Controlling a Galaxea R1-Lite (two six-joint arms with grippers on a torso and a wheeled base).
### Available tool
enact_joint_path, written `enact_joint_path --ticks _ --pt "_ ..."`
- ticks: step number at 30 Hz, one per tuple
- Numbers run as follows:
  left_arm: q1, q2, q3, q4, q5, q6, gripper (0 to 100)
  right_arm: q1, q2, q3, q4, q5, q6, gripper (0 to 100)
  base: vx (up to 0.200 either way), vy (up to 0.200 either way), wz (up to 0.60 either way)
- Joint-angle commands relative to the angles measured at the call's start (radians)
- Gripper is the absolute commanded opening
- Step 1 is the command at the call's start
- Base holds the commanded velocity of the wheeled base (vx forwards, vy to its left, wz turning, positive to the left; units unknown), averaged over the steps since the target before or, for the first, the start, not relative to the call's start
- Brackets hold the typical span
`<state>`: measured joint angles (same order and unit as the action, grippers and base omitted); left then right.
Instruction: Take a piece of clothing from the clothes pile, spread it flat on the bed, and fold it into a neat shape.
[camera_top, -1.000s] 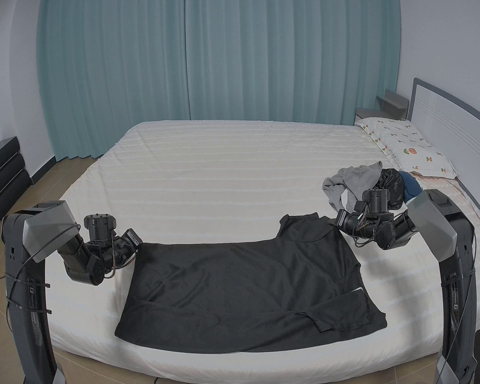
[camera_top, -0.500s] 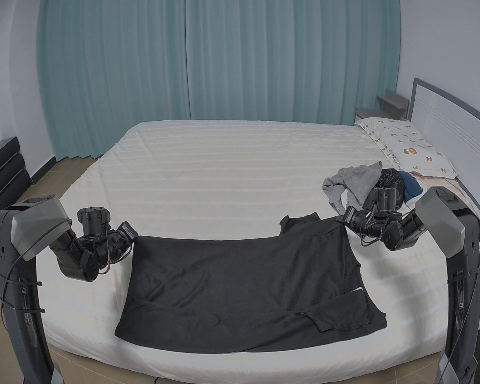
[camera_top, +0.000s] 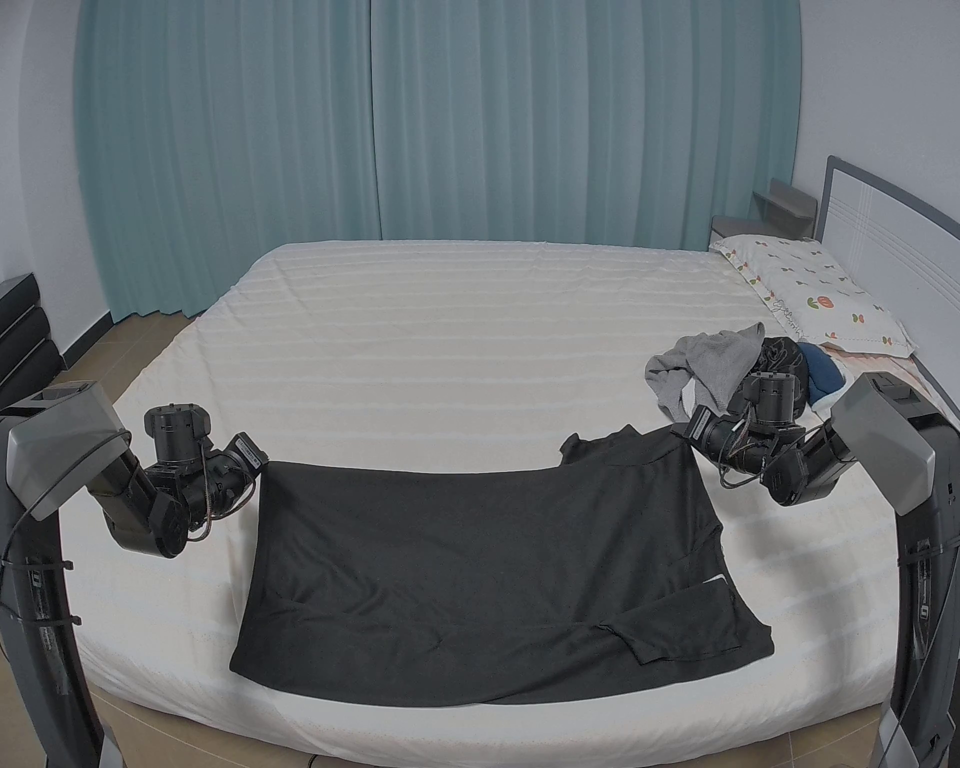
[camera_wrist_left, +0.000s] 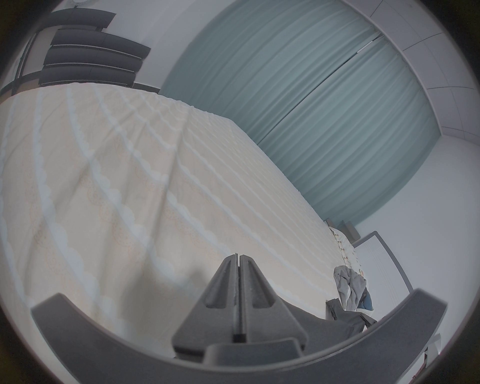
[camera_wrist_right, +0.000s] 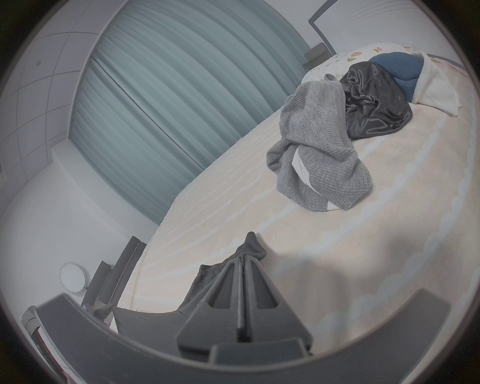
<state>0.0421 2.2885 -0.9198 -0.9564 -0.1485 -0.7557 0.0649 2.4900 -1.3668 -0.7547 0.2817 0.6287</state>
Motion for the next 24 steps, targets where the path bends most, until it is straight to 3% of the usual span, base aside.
enact_joint_path --ticks 1,24 --pt "0.007 -0.021 0.006 -0.001 0.0 -0.001 0 -0.002 -0.006 0.002 -0.009 0.001 0.0 0 0.0 0.0 0.0" --pt "0.019 -0.017 0.004 -0.002 0.0 0.001 0 -0.008 -0.003 0.012 -0.052 -0.001 -0.001 0 0.0 0.0 0.0"
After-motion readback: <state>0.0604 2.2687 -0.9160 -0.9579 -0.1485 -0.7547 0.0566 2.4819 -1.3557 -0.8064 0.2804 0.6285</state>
